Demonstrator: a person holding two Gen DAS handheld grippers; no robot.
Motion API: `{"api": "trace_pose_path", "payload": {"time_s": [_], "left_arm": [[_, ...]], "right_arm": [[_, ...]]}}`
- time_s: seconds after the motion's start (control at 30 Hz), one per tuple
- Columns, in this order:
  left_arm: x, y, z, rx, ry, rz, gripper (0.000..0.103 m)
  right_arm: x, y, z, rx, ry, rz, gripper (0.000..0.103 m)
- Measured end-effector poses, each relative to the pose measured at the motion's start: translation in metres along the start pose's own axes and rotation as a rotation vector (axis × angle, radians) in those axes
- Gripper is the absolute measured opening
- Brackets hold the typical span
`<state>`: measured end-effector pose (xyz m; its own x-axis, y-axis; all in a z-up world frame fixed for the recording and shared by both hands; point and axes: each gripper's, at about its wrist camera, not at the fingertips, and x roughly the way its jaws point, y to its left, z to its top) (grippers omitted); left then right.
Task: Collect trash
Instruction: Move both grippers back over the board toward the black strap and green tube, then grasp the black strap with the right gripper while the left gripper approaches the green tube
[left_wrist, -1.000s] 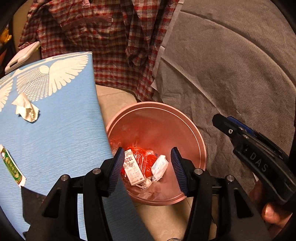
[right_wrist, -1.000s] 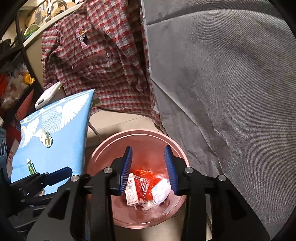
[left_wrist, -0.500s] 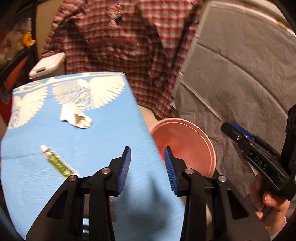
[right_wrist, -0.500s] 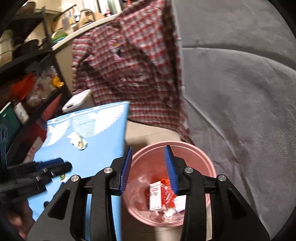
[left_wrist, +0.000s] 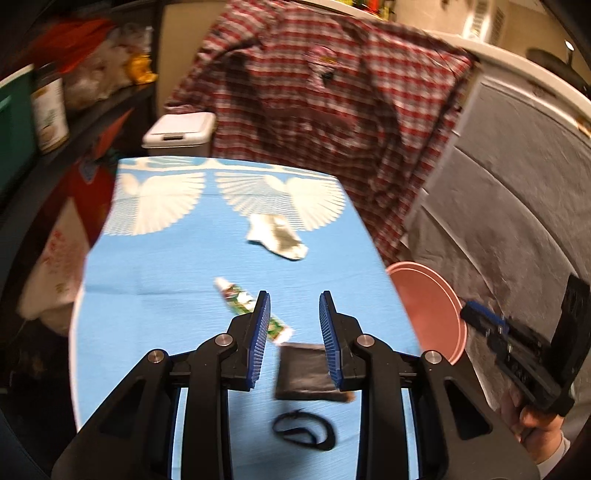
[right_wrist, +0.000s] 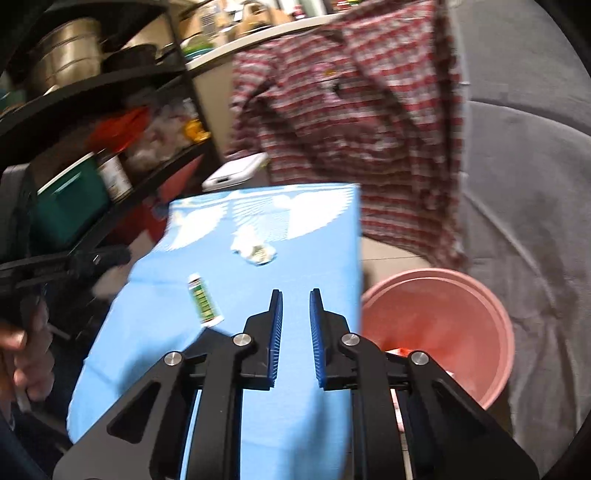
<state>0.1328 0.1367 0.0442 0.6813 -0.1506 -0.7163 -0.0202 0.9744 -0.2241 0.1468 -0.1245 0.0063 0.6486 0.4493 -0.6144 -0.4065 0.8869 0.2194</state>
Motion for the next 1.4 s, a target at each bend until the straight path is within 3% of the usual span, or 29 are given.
{"api": "trace_pose_path", "payload": {"time_s": [0.2,0.3,0.33,0.43,0.77,0.87,0.97,1.03,1.17,1.4], "left_arm": [[-0.01,0.037,-0.003,-0.05,-0.007,0.029,0.026],[-0.014,0.052,-0.002,-0.073,-0.016,0.035,0.026],[-0.016,0.056,-0.002,-0.078,-0.017,0.036,0.026],[-0.017,0.068,-0.001,-0.094,-0.02,0.036,0.026],[-0.005,0.086,-0.005,-0.102,0.008,0.039,0.026],[0.001,0.087,-0.005,-0.101,0.018,0.031,0.026],[0.01,0.086,-0.006,-0.099,0.044,0.017,0.026],[0.019,0.086,-0.008,-0.101,0.063,0.014,0.027],[0.039,0.086,-0.009,-0.118,0.095,0.008,0.026],[0.081,0.075,-0.014,-0.111,0.164,0.002,0.027]], "right_arm": [[0.019,0.052,-0.017,-0.081,0.069,0.122,0.016],[0.031,0.075,-0.027,-0.132,0.113,0.165,0.018],[0.036,0.083,-0.032,-0.155,0.134,0.178,0.024],[0.051,0.096,-0.042,-0.198,0.187,0.196,0.039],[0.077,0.116,-0.061,-0.281,0.274,0.22,0.04],[0.079,0.123,-0.067,-0.329,0.284,0.218,0.048],[0.085,0.128,-0.073,-0.385,0.303,0.19,0.048],[0.089,0.129,-0.076,-0.41,0.313,0.166,0.043],[0.088,0.126,-0.075,-0.424,0.315,0.167,0.011],[0.069,0.113,-0.058,-0.365,0.264,0.209,0.006]]}}
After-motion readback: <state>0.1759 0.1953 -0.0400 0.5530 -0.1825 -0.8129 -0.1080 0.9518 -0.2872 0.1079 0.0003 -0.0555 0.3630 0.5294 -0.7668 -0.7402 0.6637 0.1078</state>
